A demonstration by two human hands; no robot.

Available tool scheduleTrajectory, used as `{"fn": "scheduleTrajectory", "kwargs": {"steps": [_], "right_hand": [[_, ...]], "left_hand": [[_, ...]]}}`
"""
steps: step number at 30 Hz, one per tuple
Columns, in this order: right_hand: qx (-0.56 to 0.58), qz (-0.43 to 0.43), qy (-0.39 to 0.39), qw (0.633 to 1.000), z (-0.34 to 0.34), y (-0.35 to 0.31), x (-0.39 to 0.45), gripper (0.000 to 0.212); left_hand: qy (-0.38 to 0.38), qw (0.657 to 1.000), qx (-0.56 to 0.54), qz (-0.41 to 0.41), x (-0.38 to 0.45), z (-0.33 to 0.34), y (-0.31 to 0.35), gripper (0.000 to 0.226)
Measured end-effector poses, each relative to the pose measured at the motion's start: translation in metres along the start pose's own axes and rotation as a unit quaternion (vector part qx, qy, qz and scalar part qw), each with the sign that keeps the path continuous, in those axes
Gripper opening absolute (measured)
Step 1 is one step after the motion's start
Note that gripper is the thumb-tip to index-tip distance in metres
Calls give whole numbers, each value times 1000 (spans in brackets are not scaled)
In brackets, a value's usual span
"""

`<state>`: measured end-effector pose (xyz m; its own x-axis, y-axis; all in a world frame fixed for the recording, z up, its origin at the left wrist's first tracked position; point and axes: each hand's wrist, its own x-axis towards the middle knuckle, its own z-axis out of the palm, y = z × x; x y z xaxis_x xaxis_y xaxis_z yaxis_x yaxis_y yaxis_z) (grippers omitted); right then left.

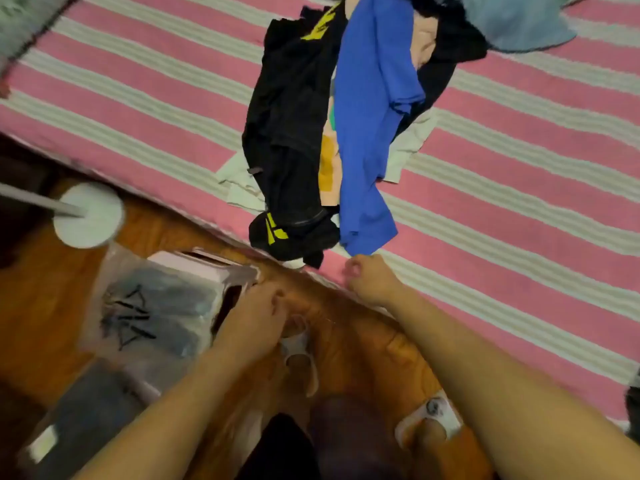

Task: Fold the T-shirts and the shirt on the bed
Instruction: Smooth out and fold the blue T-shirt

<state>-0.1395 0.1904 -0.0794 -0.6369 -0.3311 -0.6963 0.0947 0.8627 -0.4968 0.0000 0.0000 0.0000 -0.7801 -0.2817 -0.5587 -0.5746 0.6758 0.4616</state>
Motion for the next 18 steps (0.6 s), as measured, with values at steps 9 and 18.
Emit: {"fn": "scheduleTrajectory", "kwargs": {"steps": [9,18], "right_hand": [[192,49,167,966,-24,-46,34,19],[642,-28,194,741,-208,-21,-174,27]], "left_hand": [[5,994,-62,-87,-17,-24,-42,19],[-18,981,-190,19,-65,-27,141,31]]}}
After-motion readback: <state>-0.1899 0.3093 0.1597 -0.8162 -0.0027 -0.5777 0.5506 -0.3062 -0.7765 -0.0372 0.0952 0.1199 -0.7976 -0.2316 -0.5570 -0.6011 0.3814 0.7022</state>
